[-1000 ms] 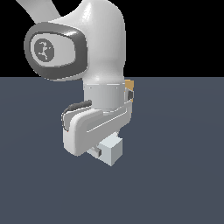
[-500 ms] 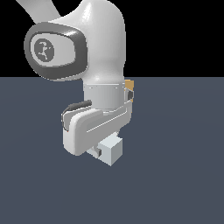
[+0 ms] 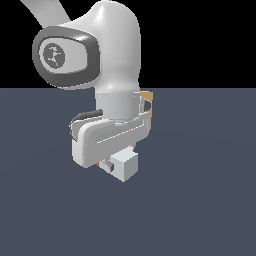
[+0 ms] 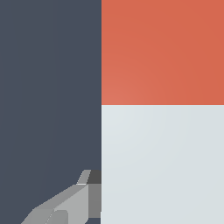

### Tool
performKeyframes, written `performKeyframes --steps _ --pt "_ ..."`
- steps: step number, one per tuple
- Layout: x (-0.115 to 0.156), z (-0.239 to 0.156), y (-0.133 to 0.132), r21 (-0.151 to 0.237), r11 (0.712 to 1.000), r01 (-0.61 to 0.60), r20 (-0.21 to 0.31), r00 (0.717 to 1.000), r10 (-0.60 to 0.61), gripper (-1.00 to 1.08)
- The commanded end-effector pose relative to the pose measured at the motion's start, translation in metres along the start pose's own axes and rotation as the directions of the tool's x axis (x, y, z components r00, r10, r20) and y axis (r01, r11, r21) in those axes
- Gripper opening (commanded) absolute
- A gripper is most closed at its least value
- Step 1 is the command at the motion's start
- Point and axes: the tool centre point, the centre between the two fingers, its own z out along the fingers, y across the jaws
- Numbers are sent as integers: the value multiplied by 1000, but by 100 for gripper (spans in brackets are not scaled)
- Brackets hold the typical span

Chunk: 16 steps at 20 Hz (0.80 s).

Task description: Insert the peg into the horizontal hole in a box.

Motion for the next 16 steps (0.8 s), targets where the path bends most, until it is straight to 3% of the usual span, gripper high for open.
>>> performKeyframes --steps 1,8,16 --pt "5 -5 6 -3 999 -32 3 999 32 -100" --pt "26 -16 29 -3 987 -159 2 987 159 -100" --pt "47 -31 62 -4 949 -317 2 949 317 -100"
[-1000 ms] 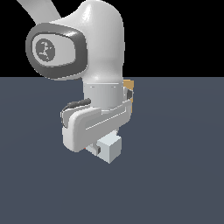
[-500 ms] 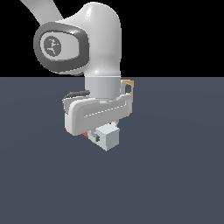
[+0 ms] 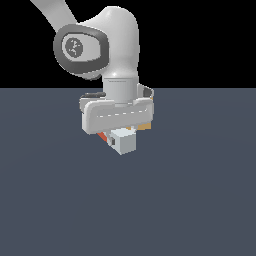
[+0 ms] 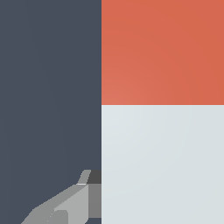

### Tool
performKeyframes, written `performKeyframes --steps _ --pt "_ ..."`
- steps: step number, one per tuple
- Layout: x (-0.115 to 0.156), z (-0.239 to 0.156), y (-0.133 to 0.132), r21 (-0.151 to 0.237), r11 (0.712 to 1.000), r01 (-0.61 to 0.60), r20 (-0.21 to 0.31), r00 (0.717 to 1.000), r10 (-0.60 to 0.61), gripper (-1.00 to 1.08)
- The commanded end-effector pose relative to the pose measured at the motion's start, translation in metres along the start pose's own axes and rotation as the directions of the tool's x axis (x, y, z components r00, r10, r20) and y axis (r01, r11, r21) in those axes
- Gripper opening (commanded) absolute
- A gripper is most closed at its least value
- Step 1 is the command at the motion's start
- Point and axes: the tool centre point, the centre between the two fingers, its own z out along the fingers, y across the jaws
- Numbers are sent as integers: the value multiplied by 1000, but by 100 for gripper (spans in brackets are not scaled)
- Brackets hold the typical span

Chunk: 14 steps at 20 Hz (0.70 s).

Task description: Insert the peg into the horizontal hole in a box.

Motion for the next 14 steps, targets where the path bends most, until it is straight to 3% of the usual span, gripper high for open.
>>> performKeyframes --steps 1,14 --pt "8 -6 10 -3 999 -52 2 999 52 -100" --pt "43 -29 60 -4 955 -296 1 955 296 -100"
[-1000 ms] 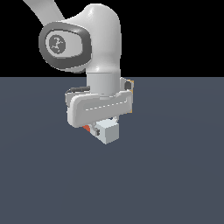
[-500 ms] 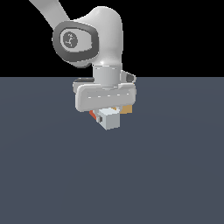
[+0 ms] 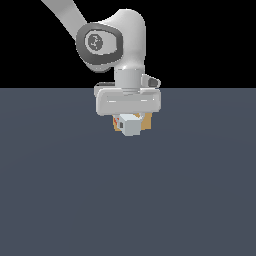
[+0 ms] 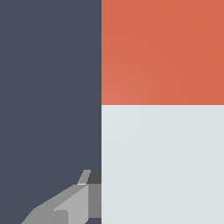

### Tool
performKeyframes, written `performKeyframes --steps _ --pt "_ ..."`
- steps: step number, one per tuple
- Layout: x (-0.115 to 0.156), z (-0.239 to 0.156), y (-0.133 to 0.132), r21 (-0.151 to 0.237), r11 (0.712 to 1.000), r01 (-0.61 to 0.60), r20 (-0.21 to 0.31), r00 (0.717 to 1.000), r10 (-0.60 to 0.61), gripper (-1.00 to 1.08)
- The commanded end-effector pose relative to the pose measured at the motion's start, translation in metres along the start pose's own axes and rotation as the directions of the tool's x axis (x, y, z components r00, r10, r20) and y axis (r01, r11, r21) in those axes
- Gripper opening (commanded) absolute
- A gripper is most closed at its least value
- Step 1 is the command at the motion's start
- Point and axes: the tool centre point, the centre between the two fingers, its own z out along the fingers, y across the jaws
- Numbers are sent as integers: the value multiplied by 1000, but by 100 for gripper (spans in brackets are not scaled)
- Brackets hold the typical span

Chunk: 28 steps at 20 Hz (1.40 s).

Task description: Insert the peg into the horizontal hole in a box.

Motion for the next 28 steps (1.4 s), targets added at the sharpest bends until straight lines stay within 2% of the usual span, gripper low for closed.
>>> performKeyframes --steps 1,11,28 --pt "6 -6 8 -4 999 -41 1 999 41 -100" --pt "17 -13 25 -3 992 -124 1 992 124 -100" --pt "17 -15 26 -7 993 -119 0 993 119 -100"
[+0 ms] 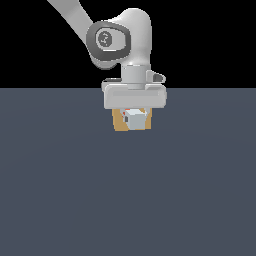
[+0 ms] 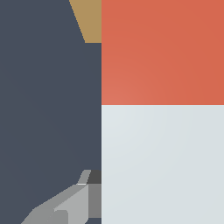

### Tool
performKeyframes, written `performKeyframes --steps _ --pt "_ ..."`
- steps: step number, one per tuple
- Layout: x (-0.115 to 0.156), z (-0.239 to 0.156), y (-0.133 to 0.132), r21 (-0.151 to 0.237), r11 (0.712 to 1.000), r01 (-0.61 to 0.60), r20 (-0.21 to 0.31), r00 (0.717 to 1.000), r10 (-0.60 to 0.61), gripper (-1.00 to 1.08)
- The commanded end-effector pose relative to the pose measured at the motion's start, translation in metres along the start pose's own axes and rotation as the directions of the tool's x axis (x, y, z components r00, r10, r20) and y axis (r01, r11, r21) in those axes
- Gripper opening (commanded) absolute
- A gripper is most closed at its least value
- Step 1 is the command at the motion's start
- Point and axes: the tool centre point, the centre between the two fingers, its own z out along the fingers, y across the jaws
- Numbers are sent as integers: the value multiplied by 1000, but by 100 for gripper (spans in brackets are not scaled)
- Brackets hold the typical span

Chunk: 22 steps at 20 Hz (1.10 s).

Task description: Insert the peg into the horizontal hole in a box.

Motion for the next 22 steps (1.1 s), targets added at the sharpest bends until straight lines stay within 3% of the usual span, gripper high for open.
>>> performKeyframes --steps 1,7,16,22 --pt "0 -3 2 -5 1000 0 0 1000 0 -100" --pt "11 -1 0 -1 1000 0 0 1000 0 -100" --pt "75 -2 -1 -4 1000 0 -1 1000 0 -100" --pt "92 -3 0 -5 1000 0 -1 1000 0 -100"
